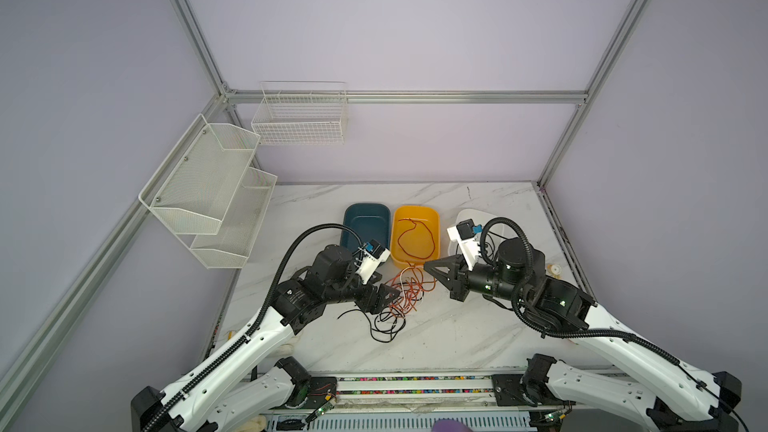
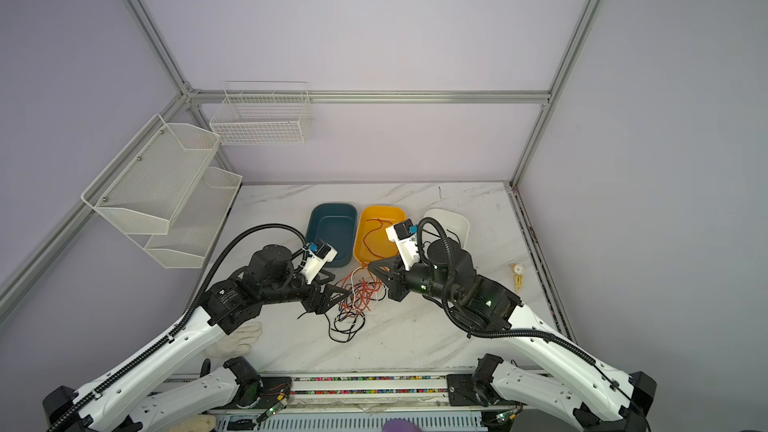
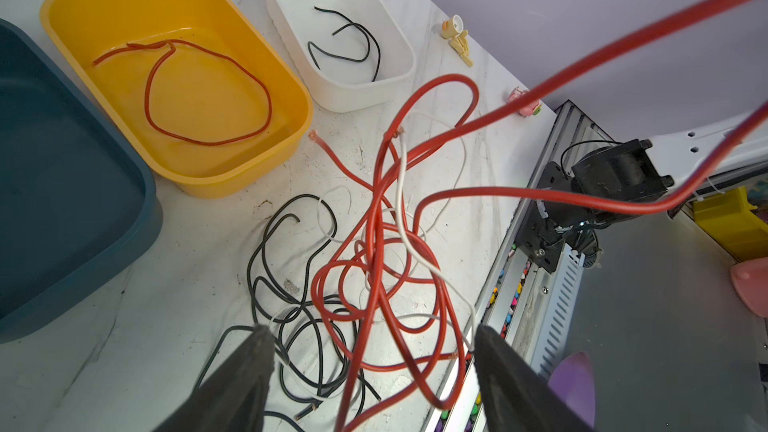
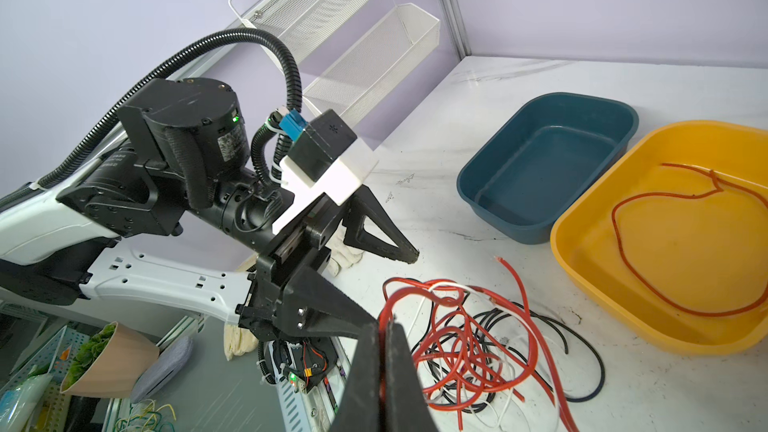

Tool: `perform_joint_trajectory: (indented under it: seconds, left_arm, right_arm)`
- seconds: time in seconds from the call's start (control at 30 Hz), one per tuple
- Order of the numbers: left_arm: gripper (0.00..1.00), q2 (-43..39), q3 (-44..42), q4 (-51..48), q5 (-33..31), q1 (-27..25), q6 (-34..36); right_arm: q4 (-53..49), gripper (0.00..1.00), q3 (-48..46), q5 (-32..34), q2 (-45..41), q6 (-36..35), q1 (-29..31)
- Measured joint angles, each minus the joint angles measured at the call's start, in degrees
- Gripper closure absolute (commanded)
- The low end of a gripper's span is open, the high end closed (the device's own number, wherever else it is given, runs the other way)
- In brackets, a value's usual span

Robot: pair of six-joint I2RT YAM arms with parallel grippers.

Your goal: Untangle the cables

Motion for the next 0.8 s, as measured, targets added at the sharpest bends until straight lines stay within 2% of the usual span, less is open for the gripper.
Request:
perform_joint_trajectory:
  seconds: [0.07, 0.27, 0.37, 0.6, 0.8]
  left_arm:
    - [0.37, -0.15, 0.0, -0.11, 0.09, 0.0, 0.07]
    - [0.42, -0.15, 0.04, -0.83, 0.22, 0.0, 0.37]
    - [0.42, -0.68, 0.04, -1.29, -0.87, 0.0, 0.5]
    - [0.31, -6.03, 0.04, -1.22, -2.25, 0.0, 1.22]
    - [0.37, -5.27, 0.04, -0.92, -0.48, 0.0, 1.49]
  right_arm:
    - [0.55, 1.0, -0.7, -0.44, -0.55, -0.04, 0.0]
    - [2.1, 1.0, -2.36, -0.92, -1.42, -0.2, 0.0]
    - [2.12, 1.0, -2.73, -0.63, -2.23, -0.46, 0.0]
    - [2.21, 1.0, -2.89, 0.39, -6.43, -1.03, 0.02]
    - [2.36, 1.0, -2.91, 0.15, -7.1, -2.12, 0.0]
